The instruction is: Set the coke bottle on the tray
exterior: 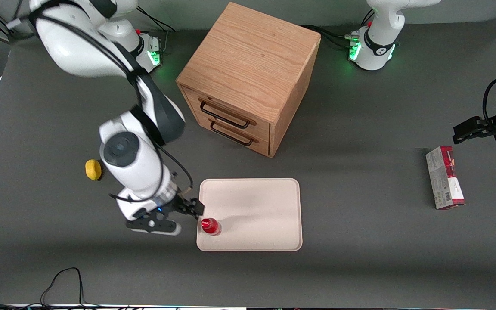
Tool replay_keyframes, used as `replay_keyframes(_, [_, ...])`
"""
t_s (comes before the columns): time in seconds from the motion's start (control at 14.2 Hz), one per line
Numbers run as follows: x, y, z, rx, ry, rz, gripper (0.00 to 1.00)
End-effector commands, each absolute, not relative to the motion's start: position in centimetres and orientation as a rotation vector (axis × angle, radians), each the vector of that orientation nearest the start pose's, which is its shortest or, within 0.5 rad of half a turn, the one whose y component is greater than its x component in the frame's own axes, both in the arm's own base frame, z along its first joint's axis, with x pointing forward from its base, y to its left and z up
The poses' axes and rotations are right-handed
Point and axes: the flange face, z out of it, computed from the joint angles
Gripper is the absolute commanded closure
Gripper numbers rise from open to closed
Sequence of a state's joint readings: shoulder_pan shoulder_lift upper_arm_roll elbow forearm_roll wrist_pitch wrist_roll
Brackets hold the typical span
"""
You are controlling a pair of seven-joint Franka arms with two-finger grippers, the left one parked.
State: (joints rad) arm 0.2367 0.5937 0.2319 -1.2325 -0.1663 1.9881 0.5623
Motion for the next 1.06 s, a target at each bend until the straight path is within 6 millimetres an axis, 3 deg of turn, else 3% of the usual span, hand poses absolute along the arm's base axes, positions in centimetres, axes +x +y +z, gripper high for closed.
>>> replay_keyframes(0.0, [61.4, 20.9, 48.9, -3.121, 0.024, -0.118, 0.00])
replay_keyframes(0.14, [58.0, 15.9, 51.1, -3.170, -0.017, -0.016, 0.00])
replay_keyframes(0.28, [55.8, 11.0, 53.7, -3.146, 0.018, 0.050, 0.00])
replay_keyframes(0.35, [55.0, 8.0, 55.0, -3.121, 0.066, 0.058, 0.00])
replay_keyframes(0.49, [52.8, 4.1, 57.5, -3.088, 0.140, 0.018, 0.00])
replay_keyframes(0.71, [51.3, 2.3, 58.8, -3.080, 0.179, 0.014, 0.00])
replay_keyframes(0.99, [51.3, 2.6, 59.0, -3.083, 0.172, 0.009, 0.00])
